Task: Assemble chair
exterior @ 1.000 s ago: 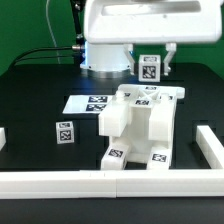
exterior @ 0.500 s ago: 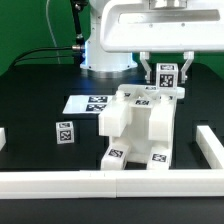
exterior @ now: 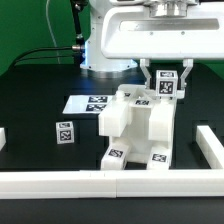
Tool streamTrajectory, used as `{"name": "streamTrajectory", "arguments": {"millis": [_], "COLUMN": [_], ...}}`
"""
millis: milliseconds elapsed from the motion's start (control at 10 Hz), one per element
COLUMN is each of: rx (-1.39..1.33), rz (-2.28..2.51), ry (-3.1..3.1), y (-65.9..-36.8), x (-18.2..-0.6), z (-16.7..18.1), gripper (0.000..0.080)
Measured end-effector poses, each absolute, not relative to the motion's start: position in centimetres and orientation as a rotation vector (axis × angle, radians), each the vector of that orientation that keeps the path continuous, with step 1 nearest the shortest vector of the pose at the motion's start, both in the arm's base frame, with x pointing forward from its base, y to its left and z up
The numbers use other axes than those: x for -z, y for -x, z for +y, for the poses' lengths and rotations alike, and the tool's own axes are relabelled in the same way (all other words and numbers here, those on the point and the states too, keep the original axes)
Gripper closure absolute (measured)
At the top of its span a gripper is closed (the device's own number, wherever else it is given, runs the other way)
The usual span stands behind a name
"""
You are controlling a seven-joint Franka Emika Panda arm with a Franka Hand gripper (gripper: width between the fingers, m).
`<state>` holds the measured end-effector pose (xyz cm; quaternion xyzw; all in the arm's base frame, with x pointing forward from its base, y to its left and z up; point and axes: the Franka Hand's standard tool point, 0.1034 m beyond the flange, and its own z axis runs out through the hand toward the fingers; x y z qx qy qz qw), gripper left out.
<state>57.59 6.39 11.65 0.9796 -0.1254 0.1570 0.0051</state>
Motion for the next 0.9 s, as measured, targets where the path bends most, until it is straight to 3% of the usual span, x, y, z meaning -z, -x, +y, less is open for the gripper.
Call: {"name": "streamTrajectory", "arguments": {"millis": [900], "rx": [-0.506], "rz": [-0.375], "ry": [-3.054], "y": [-58.0], "x": [-10.76], "z": [6.2], "gripper": [0.0517]}}
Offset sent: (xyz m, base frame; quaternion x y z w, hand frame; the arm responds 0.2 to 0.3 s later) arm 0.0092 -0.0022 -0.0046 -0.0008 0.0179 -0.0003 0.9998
